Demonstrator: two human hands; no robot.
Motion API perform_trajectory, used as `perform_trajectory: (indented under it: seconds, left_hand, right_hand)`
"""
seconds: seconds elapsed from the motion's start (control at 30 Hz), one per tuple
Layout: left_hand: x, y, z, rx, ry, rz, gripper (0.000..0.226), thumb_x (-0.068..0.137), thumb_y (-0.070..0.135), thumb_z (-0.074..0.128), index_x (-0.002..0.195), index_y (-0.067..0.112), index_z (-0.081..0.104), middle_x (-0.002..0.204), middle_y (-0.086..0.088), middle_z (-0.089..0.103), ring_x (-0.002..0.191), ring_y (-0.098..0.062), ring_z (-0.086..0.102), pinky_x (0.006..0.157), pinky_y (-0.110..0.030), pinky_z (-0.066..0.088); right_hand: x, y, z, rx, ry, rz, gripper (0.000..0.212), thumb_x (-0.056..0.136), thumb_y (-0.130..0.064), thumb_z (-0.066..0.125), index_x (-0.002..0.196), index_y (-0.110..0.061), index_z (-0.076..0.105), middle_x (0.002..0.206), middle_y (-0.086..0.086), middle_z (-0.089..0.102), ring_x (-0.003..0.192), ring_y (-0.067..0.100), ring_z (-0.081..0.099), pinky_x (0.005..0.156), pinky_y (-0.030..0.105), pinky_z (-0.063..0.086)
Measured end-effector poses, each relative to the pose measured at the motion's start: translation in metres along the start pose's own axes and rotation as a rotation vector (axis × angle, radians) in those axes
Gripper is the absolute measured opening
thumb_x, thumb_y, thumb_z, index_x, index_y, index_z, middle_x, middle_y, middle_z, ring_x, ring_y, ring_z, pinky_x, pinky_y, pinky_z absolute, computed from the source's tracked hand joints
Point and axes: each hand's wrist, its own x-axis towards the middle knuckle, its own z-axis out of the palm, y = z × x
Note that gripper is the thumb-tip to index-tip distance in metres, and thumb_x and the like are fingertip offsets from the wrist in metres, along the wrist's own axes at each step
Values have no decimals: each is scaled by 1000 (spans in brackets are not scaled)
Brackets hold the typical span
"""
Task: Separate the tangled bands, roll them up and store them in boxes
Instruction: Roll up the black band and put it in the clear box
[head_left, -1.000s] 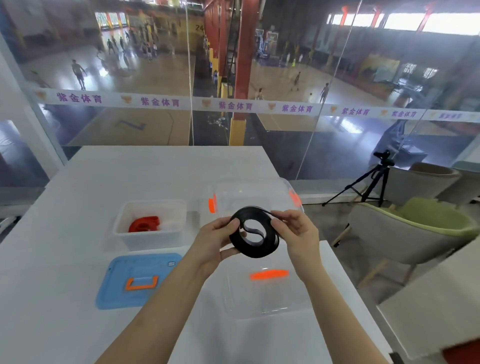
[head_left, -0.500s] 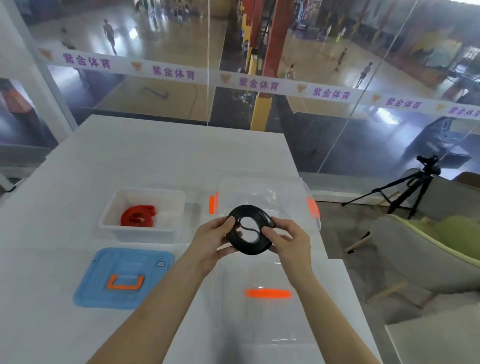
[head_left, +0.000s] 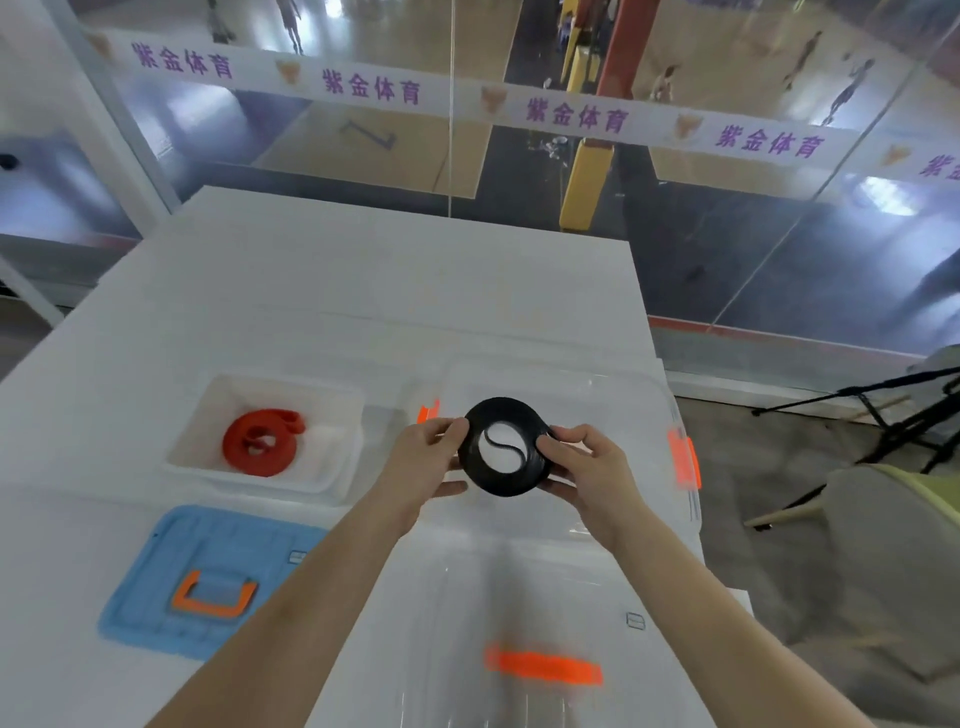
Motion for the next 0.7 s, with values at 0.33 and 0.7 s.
perform_trajectory:
  seconds: [0.33,0.7]
  left_hand:
    - [99,-69,4,1172,136,342,82,102,64,13,165,11,6,175,-5,-7,162,-27,-2,130,-47,14]
    - [109,-85,3,1415,139,342,97,94,73,6,165,7,1,173,-7,-18,161,-34,-7,129,-49,2]
  right_hand:
    - [143,58,-1,-76,111,213,19,93,0,76,104,-6,62,104,20,73,83,35,69,83,48,63]
    - [212,126,25,-104,194,302,17,95,2,71,102,-5,57,118,29,69,97,42,69,79,52,63]
